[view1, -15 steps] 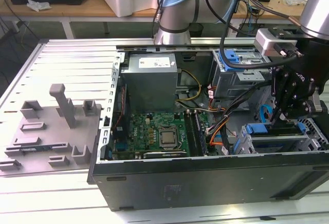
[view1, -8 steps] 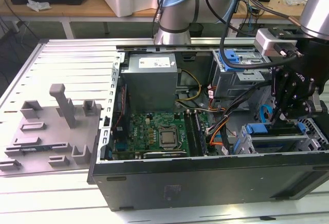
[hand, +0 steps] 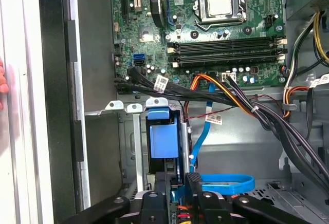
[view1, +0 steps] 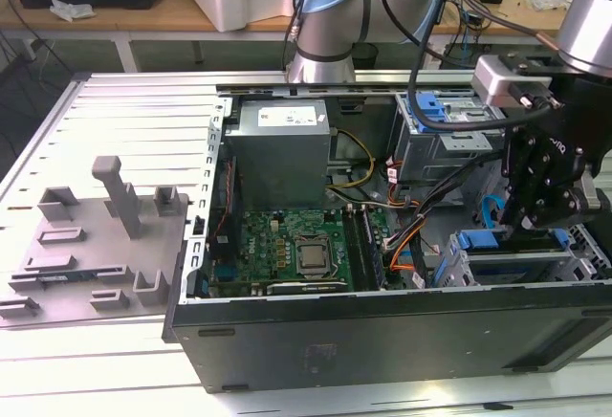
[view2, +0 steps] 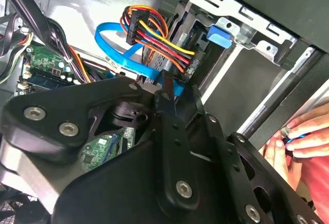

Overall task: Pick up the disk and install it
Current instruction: 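Insert the second disk wire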

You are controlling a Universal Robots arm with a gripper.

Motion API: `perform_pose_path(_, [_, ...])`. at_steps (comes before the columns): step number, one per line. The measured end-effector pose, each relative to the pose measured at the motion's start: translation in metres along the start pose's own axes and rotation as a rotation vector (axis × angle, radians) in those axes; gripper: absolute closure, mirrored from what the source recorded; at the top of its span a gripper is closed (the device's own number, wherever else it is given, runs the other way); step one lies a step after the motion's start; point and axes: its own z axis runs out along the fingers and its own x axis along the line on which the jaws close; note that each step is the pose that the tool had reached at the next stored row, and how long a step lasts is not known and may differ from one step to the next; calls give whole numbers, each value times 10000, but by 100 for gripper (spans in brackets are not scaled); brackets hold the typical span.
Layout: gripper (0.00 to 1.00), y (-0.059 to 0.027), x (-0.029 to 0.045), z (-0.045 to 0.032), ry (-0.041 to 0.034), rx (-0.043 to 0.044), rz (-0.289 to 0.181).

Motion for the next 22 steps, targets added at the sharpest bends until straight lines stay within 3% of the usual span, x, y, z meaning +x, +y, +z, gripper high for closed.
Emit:
perform_pose_path(7, [70,2,-2,-137,1,4,-1])
perform_pose_path(14, [70,47,-107,-324,-4,73,8])
perform_pose_path(22, [70,127,-227,-467,-12,188,21])
